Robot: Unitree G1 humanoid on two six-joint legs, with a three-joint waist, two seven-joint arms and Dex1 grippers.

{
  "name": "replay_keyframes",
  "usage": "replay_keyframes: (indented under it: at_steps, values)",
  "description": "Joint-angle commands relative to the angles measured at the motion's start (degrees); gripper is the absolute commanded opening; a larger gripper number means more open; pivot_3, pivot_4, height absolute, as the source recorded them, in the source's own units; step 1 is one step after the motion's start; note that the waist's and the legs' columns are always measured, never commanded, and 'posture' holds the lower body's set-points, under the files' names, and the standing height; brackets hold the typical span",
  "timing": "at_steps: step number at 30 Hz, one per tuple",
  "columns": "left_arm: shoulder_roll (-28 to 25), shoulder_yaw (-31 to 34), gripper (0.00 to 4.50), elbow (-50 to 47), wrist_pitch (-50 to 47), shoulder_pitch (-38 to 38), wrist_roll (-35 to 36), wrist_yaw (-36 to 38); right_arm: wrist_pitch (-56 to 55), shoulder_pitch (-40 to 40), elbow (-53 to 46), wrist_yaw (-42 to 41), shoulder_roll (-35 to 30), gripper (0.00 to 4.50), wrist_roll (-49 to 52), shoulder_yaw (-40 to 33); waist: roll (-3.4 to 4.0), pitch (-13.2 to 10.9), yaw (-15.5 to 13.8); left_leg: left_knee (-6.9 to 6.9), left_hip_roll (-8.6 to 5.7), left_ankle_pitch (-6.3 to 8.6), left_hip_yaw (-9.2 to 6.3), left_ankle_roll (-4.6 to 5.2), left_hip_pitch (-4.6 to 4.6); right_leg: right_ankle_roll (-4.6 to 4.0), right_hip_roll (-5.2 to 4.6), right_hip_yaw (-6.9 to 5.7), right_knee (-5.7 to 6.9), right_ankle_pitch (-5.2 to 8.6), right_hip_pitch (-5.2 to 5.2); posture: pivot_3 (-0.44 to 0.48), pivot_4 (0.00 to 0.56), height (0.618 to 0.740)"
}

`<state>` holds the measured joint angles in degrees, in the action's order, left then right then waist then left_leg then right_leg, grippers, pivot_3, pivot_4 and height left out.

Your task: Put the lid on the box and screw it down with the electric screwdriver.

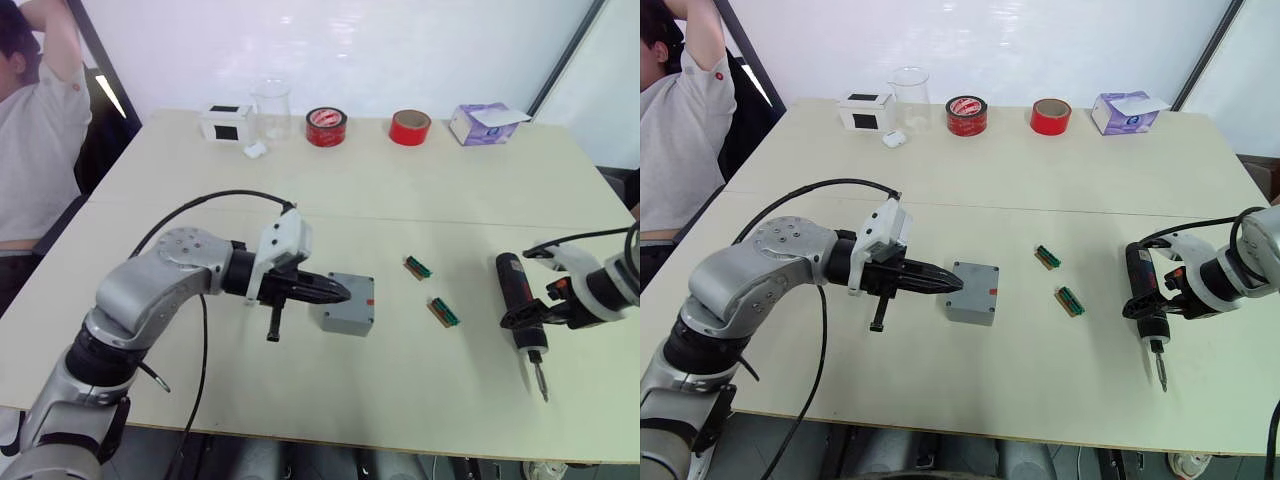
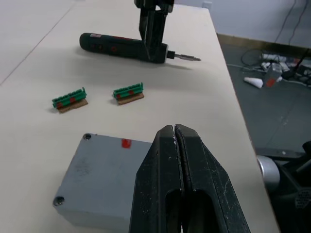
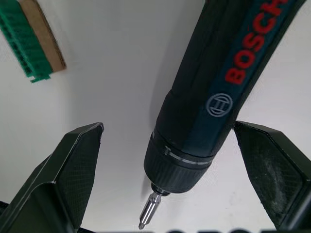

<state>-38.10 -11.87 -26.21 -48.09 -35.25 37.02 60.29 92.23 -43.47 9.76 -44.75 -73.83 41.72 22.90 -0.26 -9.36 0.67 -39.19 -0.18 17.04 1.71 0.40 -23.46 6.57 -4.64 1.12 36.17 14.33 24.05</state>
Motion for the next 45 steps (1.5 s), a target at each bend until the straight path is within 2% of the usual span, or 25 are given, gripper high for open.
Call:
replay_keyframes:
  at_steps: [1, 2, 5, 9, 11, 14, 18, 19, 21, 22, 24, 25, 27, 28, 30, 32, 36, 39, 45]
  values:
    - [-0.5, 2.8, 0.00, -3.1, -1.1, 0.9, 1.9, -2.0, 0.3, -0.9, 1.6, 0.4, 2.4, 4.47, -2.4, 0.7, 0.00, 0.0, 0.2, 0.00, 0.00, 0.00, 0.01, 0.00, 0.00, 0.00, 0.00, 0.01, 0.00, 0.00, 0.00, 0.000, 0.150, 0.740]
    - [-0.5, 3.1, 0.00, -3.4, -1.4, 1.2, 2.1, -2.6, 0.3, -1.0, 2.2, 0.6, 3.1, 4.47, -3.2, 1.3, 0.00, 0.0, 0.2, 0.00, 0.00, 0.00, 0.01, 0.00, 0.00, 0.00, 0.00, 0.01, 0.01, 0.00, 0.01, 0.000, 0.150, 0.740]
    - [-0.6, 3.8, 0.00, -3.9, -2.1, 1.7, 2.6, -3.8, 0.3, -1.1, 2.4, 0.0, 4.3, 3.76, -4.9, 3.5, -0.03, 0.0, 0.0, 0.00, 0.00, 0.00, -0.01, 0.00, 0.01, 0.01, 0.01, 0.00, 0.06, 0.00, 0.01, 0.000, 0.150, 0.740]
    - [-0.8, 4.1, 0.00, -4.0, -2.1, 1.8, 2.8, -4.8, -0.1, -0.9, 2.7, -1.3, 5.2, 2.27, -7.5, 6.0, -0.04, 0.0, 0.0, -0.01, -0.01, 0.00, -0.01, 0.00, 0.01, 0.01, 0.01, -0.01, 0.05, 0.00, 0.00, 0.000, 0.150, 0.740]
    - [-0.9, 4.3, 0.00, -4.0, -2.2, 1.8, 2.9, -5.1, -0.5, -0.4, 3.1, -1.3, 6.0, 1.75, -8.8, 6.4, -0.18, 0.1, 0.0, -0.01, 0.00, 0.00, -0.03, -0.01, 0.01, 0.00, 0.03, -0.02, 0.05, 0.00, -0.02, 0.000, 0.150, 0.740]
    - [-1.0, 4.7, 0.00, -4.0, -2.4, 1.8, 3.4, -5.6, -0.6, 0.4, 3.2, -1.7, 6.3, 1.75, -10.1, 5.9, -0.24, 0.1, 0.0, -0.02, 0.00, 0.00, -0.05, -0.01, 0.05, 0.00, 0.04, -0.04, 0.04, 0.00, -0.08, 0.000, 0.150, 0.740]
    - [-1.3, 4.9, 0.00, -3.1, -2.1, 2.4, 3.2, -5.5, -2.9, -2.4, 8.3, -1.7, 7.4, 1.75, -13.2, 3.8, -0.37, 0.2, 0.1, -0.03, 0.00, 0.00, -0.07, -0.01, 0.13, 0.00, 0.03, -0.06, -0.02, 0.00, -0.23, 0.000, 0.150, 0.740]
    - [-1.4, 4.8, 0.00, -2.2, -1.6, 2.6, 2.8, -5.3, -4.7, -4.7, 11.3, -1.9, 7.8, 1.75, -14.5, 2.7, -0.44, 0.2, 0.3, -0.03, 0.00, 0.00, -0.07, 0.00, 0.16, 0.00, 0.03, -0.06, -0.03, 0.00, -0.28, 0.000, 0.150, 0.740]
    - [-2.0, 4.3, 0.00, 1.1, -0.2, 2.5, 0.9, -4.2, -12.6, -14.5, 20.6, -1.0, 9.2, 1.75, -17.6, -2.6, -0.45, 0.1, 0.6, -0.06, -0.01, 0.00, -0.01, 0.00, 0.30, -0.02, 0.01, -0.03, -0.09, -0.02, -0.41, 0.000, 0.150, 0.740]
    - [-2.3, 4.1, 0.00, 2.5, 0.4, 2.4, 0.4, -3.6, -15.8, -17.7, 22.4, -0.8, 9.2, 1.75, -18.0, -5.1, -0.32, 0.0, 0.9, -0.07, -0.03, 0.00, 0.02, 0.00, 0.33, -0.04, 0.00, 0.03, -0.07, -0.03, -0.42, 0.000, 0.150, 0.740]
    - [-2.7, 4.1, 0.00, 4.2, 1.3, 2.4, -0.2, -2.5, -19.2, -20.6, 23.7, -0.9, 9.5, 1.75, -18.7, -7.4, 0.62, -0.4, 1.1, -0.13, -0.15, -0.15, 0.39, 0.20, 0.11, 0.06, -0.09, 0.34, -0.09, -0.20, -0.08, 0.000, 0.150, 0.740]
    - [-2.8, 4.0, 0.00, 5.0, 1.8, 2.2, -0.5, -2.0, -21.0, -21.0, 23.2, -1.0, 9.6, 1.75, -18.9, -8.8, 0.64, -0.4, 0.9, -0.07, -0.21, -0.23, 0.51, 0.23, -0.05, 0.28, -0.13, 0.49, -0.01, -0.32, 0.24, 0.000, 0.150, 0.740]
    - [-2.7, 3.8, 0.00, 7.1, 2.4, 1.4, -0.9, -0.8, -20.1, -19.7, 18.8, -1.9, 11.0, 1.75, -14.3, -17.2, 0.38, -0.4, 0.3, 0.02, -0.12, -0.25, 0.43, 0.21, -0.04, 0.37, 0.13, 0.37, 0.03, -0.36, 0.26, 0.000, 0.150, 0.740]
    - [-2.6, 3.5, 0.00, 8.2, 3.0, 1.1, -1.3, -0.3, -21.6, -16.0, 12.6, -1.4, 13.3, 1.75, -10.4, -25.3, 0.36, -0.4, 0.1, 0.13, -0.02, -0.25, 0.32, 0.21, -0.05, 0.27, 0.27, 0.30, -0.03, -0.30, 0.26, 0.000, 0.150, 0.740]
    - [-1.9, 2.9, 0.00, 9.8, 3.5, 0.4, -1.9, 0.2, -23.9, -6.6, -2.3, 1.2, 20.5, 1.75, -3.6, -40.1, 0.25, -0.3, -0.1, 0.20, 0.04, -0.24, 0.16, 0.21, -0.08, 0.10, 0.33, 0.19, -0.02, -0.20, 0.26, 0.000, 0.150, 0.740]
    - [-1.2, 2.1, 0.00, 11.2, 4.0, -0.3, -2.7, 0.5, -27.9, 1.1, -15.7, 6.8, 29.5, 1.75, -0.7, -48.3, 0.24, -0.3, 0.0, 0.24, 0.14, -0.24, 0.06, 0.22, -0.13, 0.10, 0.34, 0.14, -0.01, -0.19, 0.30, 0.000, 0.150, 0.740]
    - [-0.1, 1.1, 0.00, 13.1, 4.6, -1.2, -4.0, 1.0, -28.0, 6.9, -28.2, 14.2, 41.7, 1.75, 6.6, -52.8, 0.36, -0.4, -0.2, 0.08, 0.00, -0.30, 0.05, 0.12, -0.27, 0.11, 0.04, 0.13, 0.21, -0.20, 0.40, 0.000, 0.150, 0.740]
    - [0.9, -1.9, 0.00, 13.5, 6.7, -1.2, -7.2, 1.0, -32.5, 10.4, -35.2, 18.0, 49.8, 1.75, 9.4, -51.6, 0.31, -0.3, -0.1, -0.04, -0.12, -0.32, 0.09, 0.09, -0.32, 0.23, -0.08, 0.16, 0.12, -0.30, 0.32, 0.000, 0.150, 0.740]
    - [5.6, -5.5, 0.00, 15.2, 9.9, -1.9, -11.9, -0.9, -36.8, 15.1, -40.3, 19.8, 51.9, 1.75, 8.8, -46.2, 0.31, -0.3, 0.0, -0.04, -0.13, -0.31, 0.09, 0.10, -0.30, 0.26, -0.07, 0.17, 0.08, -0.31, 0.28, 0.000, 0.150, 0.740]
